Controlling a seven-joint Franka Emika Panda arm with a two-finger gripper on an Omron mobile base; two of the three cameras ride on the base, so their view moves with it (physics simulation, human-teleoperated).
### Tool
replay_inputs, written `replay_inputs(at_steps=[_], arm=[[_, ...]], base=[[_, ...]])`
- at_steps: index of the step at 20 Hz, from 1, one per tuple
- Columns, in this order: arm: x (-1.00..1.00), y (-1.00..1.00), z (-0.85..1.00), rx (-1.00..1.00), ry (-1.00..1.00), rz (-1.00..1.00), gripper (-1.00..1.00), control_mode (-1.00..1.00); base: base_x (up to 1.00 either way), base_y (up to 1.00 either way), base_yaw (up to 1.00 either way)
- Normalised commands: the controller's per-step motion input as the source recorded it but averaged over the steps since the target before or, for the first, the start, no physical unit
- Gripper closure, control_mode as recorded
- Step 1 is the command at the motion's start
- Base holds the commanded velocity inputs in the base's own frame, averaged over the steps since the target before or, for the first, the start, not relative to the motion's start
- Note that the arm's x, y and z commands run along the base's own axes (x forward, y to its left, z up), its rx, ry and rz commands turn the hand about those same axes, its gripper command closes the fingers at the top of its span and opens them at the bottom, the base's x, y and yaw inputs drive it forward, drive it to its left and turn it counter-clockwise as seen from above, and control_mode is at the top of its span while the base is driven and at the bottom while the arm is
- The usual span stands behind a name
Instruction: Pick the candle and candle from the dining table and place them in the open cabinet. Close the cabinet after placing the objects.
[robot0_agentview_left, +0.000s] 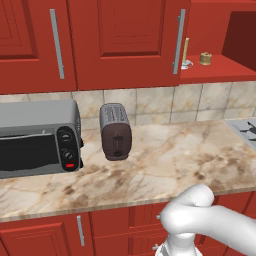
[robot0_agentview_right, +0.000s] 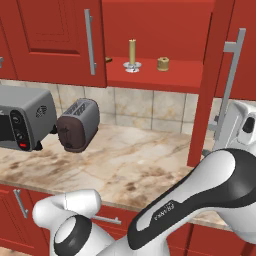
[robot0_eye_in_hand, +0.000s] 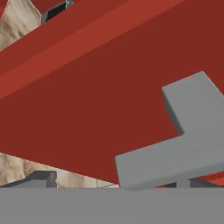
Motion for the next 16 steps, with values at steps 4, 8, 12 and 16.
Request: replay_inputs(at_steps=[4,8,12,16], arm=[[-0.05,0.21,0.16,-0.04,-0.01,0.16,-1.00,-1.00],[-0.04,0.32,0.13,-0.09,0.00,0.13,-1.00,-1.00],[0.00,0.44,0.06,-0.16,-0.01,0.08,-1.00,-1.00],[0.05,0.45,0.02,-0.17,0.00,0.03,-1.00,-1.00]], base=[[0.00,0.00,0.00],[0.00,0.00,0.00],[0.00,0.00,0.00],[0.00,0.00,0.00]])
